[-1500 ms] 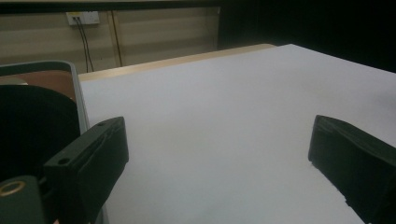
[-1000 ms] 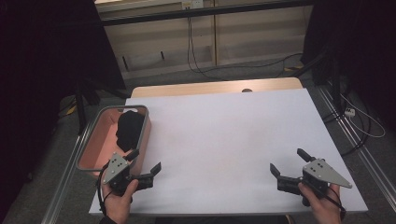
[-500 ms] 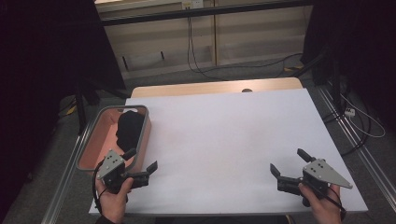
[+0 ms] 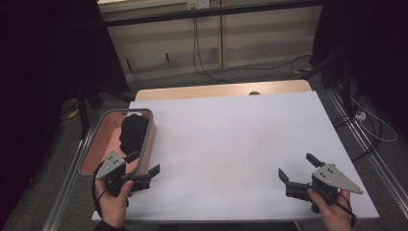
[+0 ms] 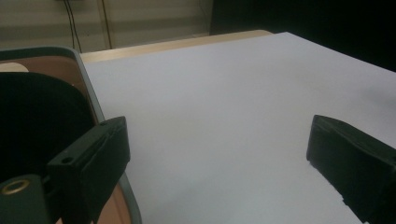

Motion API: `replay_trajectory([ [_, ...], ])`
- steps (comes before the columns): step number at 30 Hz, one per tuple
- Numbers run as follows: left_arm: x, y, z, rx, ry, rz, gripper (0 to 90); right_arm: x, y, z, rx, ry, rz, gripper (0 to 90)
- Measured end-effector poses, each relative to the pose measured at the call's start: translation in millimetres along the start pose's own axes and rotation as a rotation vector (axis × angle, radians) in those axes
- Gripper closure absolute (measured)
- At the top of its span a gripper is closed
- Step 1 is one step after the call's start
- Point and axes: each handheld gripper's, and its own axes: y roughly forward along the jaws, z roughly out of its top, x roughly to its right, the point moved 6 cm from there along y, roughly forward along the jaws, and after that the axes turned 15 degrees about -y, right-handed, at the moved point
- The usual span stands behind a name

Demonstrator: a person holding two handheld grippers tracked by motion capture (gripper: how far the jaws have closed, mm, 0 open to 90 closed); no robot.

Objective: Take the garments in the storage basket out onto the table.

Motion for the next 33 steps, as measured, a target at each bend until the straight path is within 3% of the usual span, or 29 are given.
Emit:
replay_trajectory([
  [6, -5.8, -3.7, 13.4, -0.004, -0.008, 0.022, 5.9, 0.0, 0.2, -0.1, 0.000, 0.004, 0.002, 0.0],
  [17, -18.9, -1.0, 20.6, -0.045, -0.004, 0.053, 5.1, -2.9, -0.9, 1.9, 0.002, 0.003, 0.004, 0.0],
  [26, -28.3, 14.6, 30.0, -0.090, -0.002, 0.070, 4.7, -3.3, -0.4, 2.4, 0.005, -0.001, 0.009, 0.0],
  [33, -33.0, 18.8, 42.9, -0.082, 0.004, 0.085, 6.2, -3.0, -0.3, 2.0, 0.004, -0.002, 0.012, 0.0],
])
